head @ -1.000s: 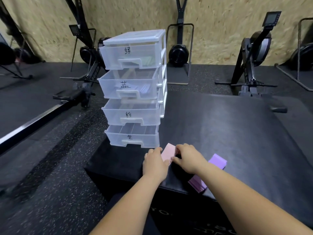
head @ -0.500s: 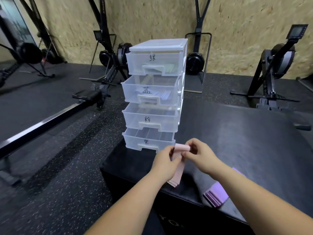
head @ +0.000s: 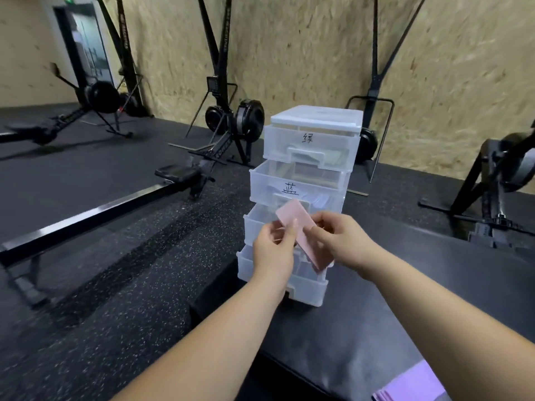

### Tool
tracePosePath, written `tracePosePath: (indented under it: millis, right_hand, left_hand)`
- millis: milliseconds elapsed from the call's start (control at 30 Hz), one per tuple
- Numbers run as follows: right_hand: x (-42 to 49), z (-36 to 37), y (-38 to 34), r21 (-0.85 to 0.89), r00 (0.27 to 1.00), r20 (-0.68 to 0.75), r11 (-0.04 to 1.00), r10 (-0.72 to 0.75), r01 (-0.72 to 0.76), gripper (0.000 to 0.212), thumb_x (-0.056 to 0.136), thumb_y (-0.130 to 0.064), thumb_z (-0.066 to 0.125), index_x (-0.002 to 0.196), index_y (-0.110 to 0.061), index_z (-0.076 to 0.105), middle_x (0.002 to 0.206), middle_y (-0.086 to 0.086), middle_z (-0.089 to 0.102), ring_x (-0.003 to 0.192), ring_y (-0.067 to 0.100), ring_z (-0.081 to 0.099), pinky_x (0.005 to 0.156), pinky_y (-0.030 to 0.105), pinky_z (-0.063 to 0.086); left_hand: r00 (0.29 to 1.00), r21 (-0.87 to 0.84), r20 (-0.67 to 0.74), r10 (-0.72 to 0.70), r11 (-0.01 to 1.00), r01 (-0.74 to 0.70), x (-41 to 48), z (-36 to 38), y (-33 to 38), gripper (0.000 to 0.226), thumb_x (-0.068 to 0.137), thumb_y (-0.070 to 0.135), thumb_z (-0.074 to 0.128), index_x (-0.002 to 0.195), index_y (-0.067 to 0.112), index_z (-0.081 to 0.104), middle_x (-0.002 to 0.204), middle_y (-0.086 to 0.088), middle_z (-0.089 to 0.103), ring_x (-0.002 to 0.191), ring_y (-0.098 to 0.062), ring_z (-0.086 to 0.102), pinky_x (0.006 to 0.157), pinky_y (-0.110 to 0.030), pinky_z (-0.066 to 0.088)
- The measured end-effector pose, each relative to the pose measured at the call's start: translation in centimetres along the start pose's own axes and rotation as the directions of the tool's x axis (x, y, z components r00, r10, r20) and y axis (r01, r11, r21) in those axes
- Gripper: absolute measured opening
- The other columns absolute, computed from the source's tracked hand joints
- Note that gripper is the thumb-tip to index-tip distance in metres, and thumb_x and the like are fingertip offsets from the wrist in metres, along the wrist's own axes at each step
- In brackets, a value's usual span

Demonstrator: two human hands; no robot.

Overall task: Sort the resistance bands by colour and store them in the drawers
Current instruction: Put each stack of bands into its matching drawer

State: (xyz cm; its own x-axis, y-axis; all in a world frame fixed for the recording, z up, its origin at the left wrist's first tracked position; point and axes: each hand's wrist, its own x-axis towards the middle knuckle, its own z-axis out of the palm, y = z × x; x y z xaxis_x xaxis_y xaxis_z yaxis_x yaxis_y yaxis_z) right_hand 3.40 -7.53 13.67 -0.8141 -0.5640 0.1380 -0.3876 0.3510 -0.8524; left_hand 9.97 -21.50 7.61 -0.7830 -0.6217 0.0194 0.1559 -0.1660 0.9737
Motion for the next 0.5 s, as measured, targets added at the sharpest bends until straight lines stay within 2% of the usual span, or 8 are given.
tracePosePath:
  millis: [67, 133, 233, 367, 500]
  right_hand:
    - [3.2, -0.2, -1.2, -0.169, 0.997, 0.064, 0.984, -0.046, 0.057, 0.01, 0.1, -0.031, 0.066, 0.102, -0.024, 0.073, 0.093, 0.001, 0.074, 0.078, 0.014, 0.067, 0.068, 0.022, 0.055]
    - [6.3, -0.4, -1.7, -0.32, 0.988, 0.145, 0.943, -0.044, 0.089, 0.01, 0.101, -0.028, 0.063, 0.104, -0.022, 0.071, 0.098, 0.001, 0.073, 0.08, 0.012, 0.062, 0.064, 0.015, 0.047]
    - [9.9, -1.0, -1.4, -0.488, 0.972, 0.234, 0.867, 0.02, 0.1, 0.01, 0.1, -0.032, 0.065, 0.106, -0.026, 0.071, 0.098, -0.008, 0.073, 0.088, 0.014, 0.066, 0.073, 0.023, 0.049]
    - [13.1, -1.7, -0.7, -0.624, 0.965, 0.256, 0.771, 0.048, 0.127, 0.005, 0.096, -0.034, 0.069, 0.1, -0.031, 0.071, 0.094, -0.014, 0.073, 0.089, 0.013, 0.068, 0.075, 0.025, 0.049]
    - [15.0, -1.5, 0.2, -0.712, 0.968, 0.245, 0.687, 0.051, 0.144, 0.012, 0.096, -0.035, 0.067, 0.105, -0.029, 0.072, 0.097, -0.009, 0.073, 0.092, 0.02, 0.067, 0.078, 0.03, 0.049]
  left_hand:
    - [0.995, 0.024, -0.082, -0.052, 0.998, 0.055, 0.8, -0.5, -0.7, 0.03, 0.097, 0.052, 0.07, 0.117, 0.031, 0.065, 0.106, 0.01, 0.077, 0.099, -0.011, 0.073, 0.089, -0.033, 0.058]
    - [0.988, 0.135, -0.129, -0.082, 0.986, 0.1, 1.7, -1.0, -1.9, 0.033, 0.097, 0.042, 0.072, 0.125, 0.03, 0.06, 0.106, 0.011, 0.074, 0.099, -0.011, 0.069, 0.086, -0.032, 0.053]
    - [0.985, 0.319, -0.143, -0.099, 0.937, 0.141, 2.5, -1.6, -3.6, 0.039, 0.094, 0.034, 0.075, 0.127, 0.033, 0.054, 0.104, 0.013, 0.068, 0.092, -0.004, 0.064, 0.079, -0.028, 0.048]
    - [0.99, 0.443, -0.094, -0.101, 0.887, 0.132, 3.6, -1.6, -5.0, 0.048, 0.09, 0.036, 0.078, 0.128, 0.033, 0.048, 0.116, 0.011, 0.058, 0.102, -0.011, 0.062, 0.075, -0.026, 0.048]
    - [0.994, 0.507, -0.097, -0.042, 0.858, 0.085, 4.6, -1.0, -5.9, 0.064, 0.085, 0.041, 0.081, 0.136, 0.032, 0.042, 0.128, 0.008, 0.049, 0.12, -0.016, 0.056, 0.099, -0.038, 0.053]
